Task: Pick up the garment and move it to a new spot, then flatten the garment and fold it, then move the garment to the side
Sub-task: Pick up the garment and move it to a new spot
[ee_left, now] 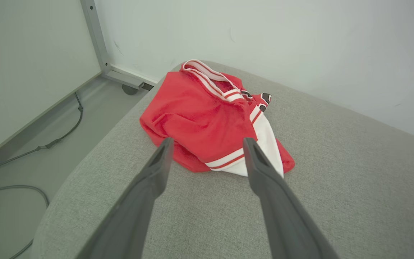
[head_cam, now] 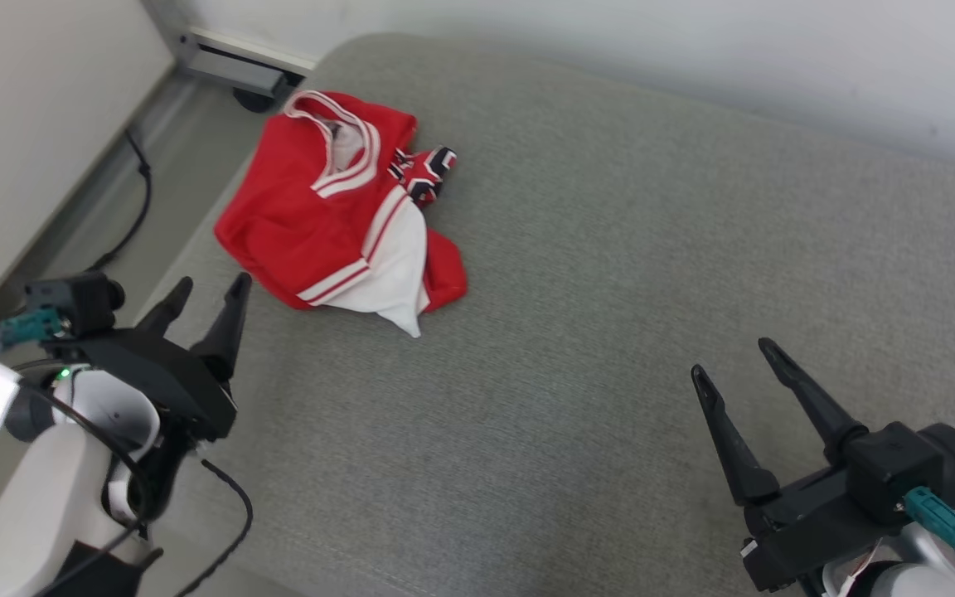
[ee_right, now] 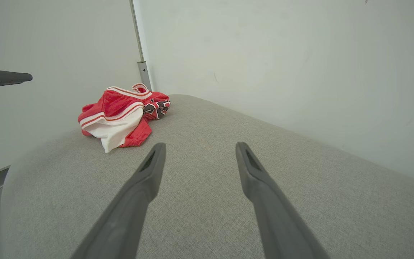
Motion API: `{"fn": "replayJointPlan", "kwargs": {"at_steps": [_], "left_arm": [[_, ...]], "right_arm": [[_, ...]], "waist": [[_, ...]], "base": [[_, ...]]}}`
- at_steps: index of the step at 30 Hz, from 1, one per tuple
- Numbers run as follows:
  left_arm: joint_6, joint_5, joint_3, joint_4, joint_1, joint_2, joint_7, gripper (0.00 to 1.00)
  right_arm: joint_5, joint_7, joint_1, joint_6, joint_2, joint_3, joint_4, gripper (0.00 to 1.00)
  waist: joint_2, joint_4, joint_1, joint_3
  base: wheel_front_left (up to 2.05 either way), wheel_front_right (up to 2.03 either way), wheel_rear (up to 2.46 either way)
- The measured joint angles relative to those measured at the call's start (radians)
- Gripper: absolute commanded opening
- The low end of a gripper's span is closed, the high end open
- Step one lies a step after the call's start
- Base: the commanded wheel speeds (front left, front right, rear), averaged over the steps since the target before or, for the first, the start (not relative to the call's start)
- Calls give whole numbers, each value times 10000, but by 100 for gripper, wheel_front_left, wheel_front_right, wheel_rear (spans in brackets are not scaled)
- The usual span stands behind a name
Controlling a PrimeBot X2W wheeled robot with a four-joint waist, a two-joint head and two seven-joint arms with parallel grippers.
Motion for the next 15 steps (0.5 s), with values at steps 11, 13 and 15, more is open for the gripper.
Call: {"fn": "replayJointPlan", "kwargs": {"at_steps": [11,13,15], "left_arm": [[-81,-470,336,1394,-1208,-128,798,100],[-73,-472,382,1714,-1524,-180,872,100],[-75,-481,428,2098,-1933,-203,915,100]], "right_arm": [[-453,1034,-59,0,-755,-186,-1891,100],[-454,1174,-208,0,-786,-217,-1942,100],[-454,1206,-406,0,-805,-291,-1958,100]], "waist": [[0,-1225,0,1526],[1,-1405,0,1802],[1,-1583,0,2050]], "base": [[0,0,0],[0,0,0],[0,0,0]]}}
